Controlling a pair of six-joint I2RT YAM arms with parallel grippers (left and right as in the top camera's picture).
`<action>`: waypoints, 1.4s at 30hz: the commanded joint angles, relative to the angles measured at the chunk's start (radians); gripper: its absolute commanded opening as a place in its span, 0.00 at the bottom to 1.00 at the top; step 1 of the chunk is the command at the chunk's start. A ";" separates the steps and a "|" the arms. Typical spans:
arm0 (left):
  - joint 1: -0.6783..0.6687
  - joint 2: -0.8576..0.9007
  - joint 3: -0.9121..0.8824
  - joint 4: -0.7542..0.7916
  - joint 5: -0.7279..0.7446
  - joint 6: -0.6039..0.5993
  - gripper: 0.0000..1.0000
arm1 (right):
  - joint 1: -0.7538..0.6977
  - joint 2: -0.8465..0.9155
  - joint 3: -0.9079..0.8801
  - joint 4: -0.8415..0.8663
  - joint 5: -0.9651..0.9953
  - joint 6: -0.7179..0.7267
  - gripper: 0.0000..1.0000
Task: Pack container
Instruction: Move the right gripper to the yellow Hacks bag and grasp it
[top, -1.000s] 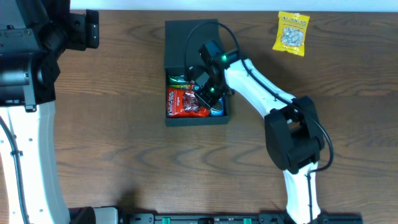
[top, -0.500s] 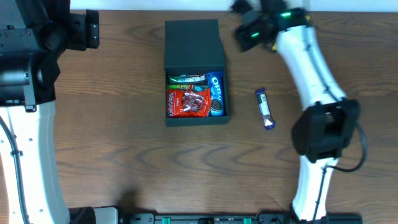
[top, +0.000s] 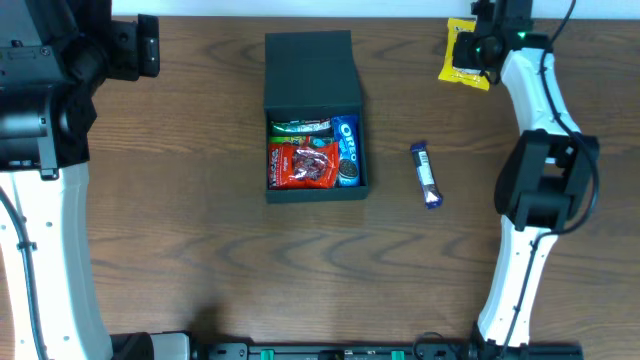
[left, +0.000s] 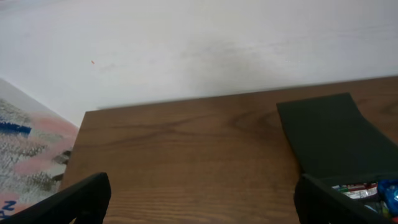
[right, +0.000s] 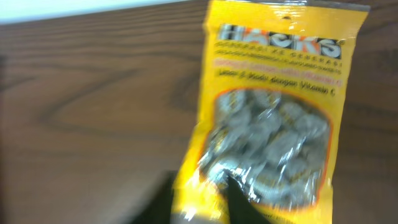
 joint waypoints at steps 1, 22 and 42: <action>0.003 -0.002 0.027 0.000 0.004 -0.017 0.95 | 0.000 0.032 0.005 0.063 0.091 0.045 0.96; 0.003 -0.002 0.025 -0.027 0.180 0.031 0.95 | 0.001 0.168 0.005 0.169 0.231 0.094 0.77; 0.003 -0.002 0.025 -0.032 0.179 0.032 0.95 | 0.061 -0.185 0.043 -0.044 0.073 -0.138 0.02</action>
